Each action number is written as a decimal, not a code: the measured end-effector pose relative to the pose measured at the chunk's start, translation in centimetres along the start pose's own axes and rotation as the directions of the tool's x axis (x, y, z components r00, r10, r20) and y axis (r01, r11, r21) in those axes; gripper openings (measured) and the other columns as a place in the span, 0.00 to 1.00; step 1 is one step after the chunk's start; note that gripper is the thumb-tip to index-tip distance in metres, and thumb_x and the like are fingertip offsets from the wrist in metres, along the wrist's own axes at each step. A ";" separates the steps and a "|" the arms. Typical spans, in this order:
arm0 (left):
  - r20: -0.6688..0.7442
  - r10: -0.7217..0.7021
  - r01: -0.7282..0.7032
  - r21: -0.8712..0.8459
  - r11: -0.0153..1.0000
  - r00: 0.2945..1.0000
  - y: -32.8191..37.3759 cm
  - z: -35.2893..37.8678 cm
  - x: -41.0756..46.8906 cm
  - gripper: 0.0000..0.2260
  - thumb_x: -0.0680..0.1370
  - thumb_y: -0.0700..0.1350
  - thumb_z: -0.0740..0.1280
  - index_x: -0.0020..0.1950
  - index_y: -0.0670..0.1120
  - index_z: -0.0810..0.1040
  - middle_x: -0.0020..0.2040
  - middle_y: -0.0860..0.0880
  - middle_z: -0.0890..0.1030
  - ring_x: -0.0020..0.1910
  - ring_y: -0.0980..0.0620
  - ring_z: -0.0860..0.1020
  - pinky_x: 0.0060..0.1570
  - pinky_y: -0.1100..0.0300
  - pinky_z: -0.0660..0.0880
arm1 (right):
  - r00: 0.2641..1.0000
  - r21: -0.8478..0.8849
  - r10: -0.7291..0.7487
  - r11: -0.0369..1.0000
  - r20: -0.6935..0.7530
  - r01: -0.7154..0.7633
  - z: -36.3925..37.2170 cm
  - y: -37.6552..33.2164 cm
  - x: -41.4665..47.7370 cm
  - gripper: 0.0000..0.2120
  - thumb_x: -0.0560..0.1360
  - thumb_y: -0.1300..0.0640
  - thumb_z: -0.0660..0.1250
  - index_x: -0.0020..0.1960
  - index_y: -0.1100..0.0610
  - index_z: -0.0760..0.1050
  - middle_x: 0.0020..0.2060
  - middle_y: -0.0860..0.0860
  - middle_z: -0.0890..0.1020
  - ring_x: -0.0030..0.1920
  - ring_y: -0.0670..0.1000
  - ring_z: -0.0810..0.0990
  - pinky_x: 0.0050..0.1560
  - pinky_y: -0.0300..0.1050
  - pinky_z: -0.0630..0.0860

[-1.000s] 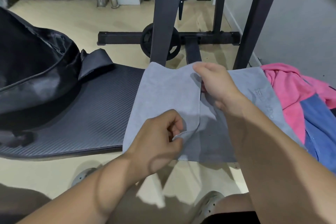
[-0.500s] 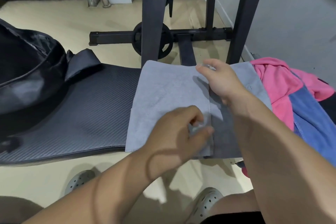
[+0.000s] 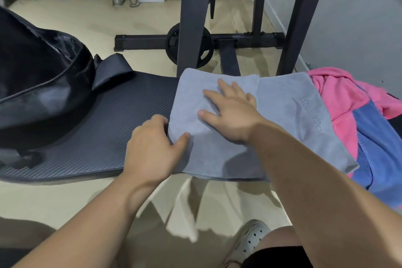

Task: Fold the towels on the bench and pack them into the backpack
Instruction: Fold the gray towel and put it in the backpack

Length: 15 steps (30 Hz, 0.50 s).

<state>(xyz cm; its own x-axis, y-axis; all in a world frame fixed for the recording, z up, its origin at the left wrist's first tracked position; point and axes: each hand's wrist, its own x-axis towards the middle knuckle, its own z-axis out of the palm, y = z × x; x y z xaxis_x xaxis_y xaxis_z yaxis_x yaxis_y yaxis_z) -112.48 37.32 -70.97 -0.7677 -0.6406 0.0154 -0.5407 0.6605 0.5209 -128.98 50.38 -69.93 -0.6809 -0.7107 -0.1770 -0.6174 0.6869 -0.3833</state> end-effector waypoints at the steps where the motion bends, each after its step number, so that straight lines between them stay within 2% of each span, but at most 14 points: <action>1: 0.039 -0.006 0.004 0.056 0.998 0.999 -0.1 -0.2 -0.3 0.20 0.70 0.67 0.63 0.44 0.50 0.71 0.42 0.51 0.77 0.44 0.45 0.75 0.42 0.49 0.75 | 0.999 -0.018 -0.031 0.999 0.015 0.031 0.4 -0.6 0.0 0.31 0.80 0.32 0.52 0.80 0.38 0.53 0.82 0.45 0.44 0.81 0.53 0.38 0.78 0.63 0.37; 5: 0.134 -0.010 -0.009 0.142 0.990 0.991 0.1 -0.5 -1.0 0.20 0.75 0.59 0.68 0.32 0.48 0.68 0.31 0.51 0.74 0.34 0.47 0.74 0.32 0.54 0.66 | 0.993 -0.084 -0.085 0.992 0.086 0.092 1.9 -1.9 0.2 0.30 0.80 0.31 0.49 0.80 0.36 0.50 0.82 0.43 0.42 0.81 0.53 0.34 0.76 0.64 0.32; 6: 0.157 -0.036 0.022 0.092 0.996 0.987 0.2 -0.6 -1.0 0.20 0.75 0.57 0.69 0.31 0.47 0.67 0.28 0.52 0.73 0.31 0.48 0.73 0.31 0.55 0.64 | 0.990 -0.101 -0.083 0.990 0.114 0.095 2.3 -1.9 0.3 0.32 0.79 0.30 0.50 0.80 0.35 0.48 0.82 0.43 0.41 0.80 0.53 0.33 0.76 0.65 0.32; 7: 0.194 -0.084 0.092 -0.033 0.995 0.978 0.4 -0.8 -1.1 0.21 0.75 0.54 0.71 0.30 0.46 0.67 0.26 0.52 0.72 0.28 0.49 0.71 0.29 0.57 0.64 | 0.987 -0.120 -0.082 0.988 0.142 0.099 2.5 -1.8 0.4 0.34 0.78 0.28 0.51 0.80 0.35 0.46 0.82 0.43 0.39 0.80 0.53 0.32 0.76 0.65 0.32; 8: 0.252 -0.142 0.199 -0.217 0.956 0.957 0.5 -0.9 -1.2 0.20 0.75 0.51 0.72 0.30 0.45 0.67 0.25 0.51 0.73 0.26 0.49 0.72 0.28 0.58 0.65 | 0.983 -0.133 -0.085 0.985 0.165 0.108 2.7 -1.6 0.4 0.37 0.76 0.26 0.52 0.80 0.34 0.43 0.81 0.43 0.37 0.80 0.53 0.30 0.76 0.65 0.32; 10: 0.419 -0.220 0.437 -0.542 0.718 0.881 0.7 -1.3 -1.6 0.15 0.75 0.44 0.74 0.35 0.45 0.69 0.29 0.46 0.77 0.25 0.48 0.77 0.26 0.59 0.65 | 0.975 -0.129 -0.100 0.983 0.200 0.127 2.6 -1.2 0.6 0.44 0.72 0.23 0.56 0.80 0.34 0.40 0.81 0.43 0.35 0.79 0.53 0.29 0.76 0.65 0.32; 11: 0.485 -0.230 0.510 -0.595 0.621 0.844 0.6 -1.4 -1.8 0.14 0.75 0.42 0.74 0.37 0.45 0.69 0.32 0.43 0.79 0.26 0.46 0.79 0.24 0.60 0.64 | 0.970 -0.122 -0.106 0.983 0.217 0.135 2.4 -0.9 0.6 0.48 0.69 0.22 0.59 0.80 0.34 0.39 0.80 0.43 0.34 0.79 0.53 0.28 0.76 0.65 0.32; 12: 0.515 -0.231 0.537 -0.593 0.600 0.826 0.3 -1.4 -2.0 0.14 0.74 0.41 0.75 0.38 0.46 0.69 0.33 0.42 0.80 0.27 0.45 0.79 0.23 0.62 0.63 | 0.966 -0.119 -0.114 0.982 0.231 0.144 2.2 -0.8 0.6 0.51 0.67 0.21 0.61 0.80 0.33 0.38 0.80 0.43 0.33 0.79 0.53 0.28 0.76 0.64 0.31; 13: 0.510 -0.235 0.529 -0.566 0.632 0.827 0.0 -1.3 -2.2 0.16 0.74 0.41 0.75 0.38 0.46 0.68 0.31 0.43 0.79 0.26 0.46 0.78 0.23 0.62 0.62 | 0.963 -0.120 -0.123 0.981 0.240 0.155 2.1 -0.6 0.6 0.54 0.65 0.21 0.64 0.79 0.33 0.37 0.80 0.43 0.32 0.79 0.53 0.28 0.76 0.64 0.31; 15: 0.384 -0.224 0.379 -0.398 0.835 0.896 -0.6 -1.4 -2.3 0.21 0.70 0.47 0.78 0.35 0.47 0.65 0.27 0.47 0.76 0.24 0.49 0.73 0.23 0.61 0.63 | 0.962 -0.106 -0.144 0.979 0.231 0.172 1.9 -0.4 0.5 0.57 0.62 0.22 0.67 0.79 0.33 0.37 0.80 0.43 0.33 0.79 0.52 0.29 0.77 0.64 0.33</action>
<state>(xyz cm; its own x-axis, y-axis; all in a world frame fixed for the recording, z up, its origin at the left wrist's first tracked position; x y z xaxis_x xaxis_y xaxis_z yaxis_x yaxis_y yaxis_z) -109.91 37.89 -70.16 -0.6986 -0.5714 -0.4306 -0.6059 0.1524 0.7808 -128.31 49.50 -71.57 -0.4754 -0.8177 -0.3246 -0.7633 0.5668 -0.3100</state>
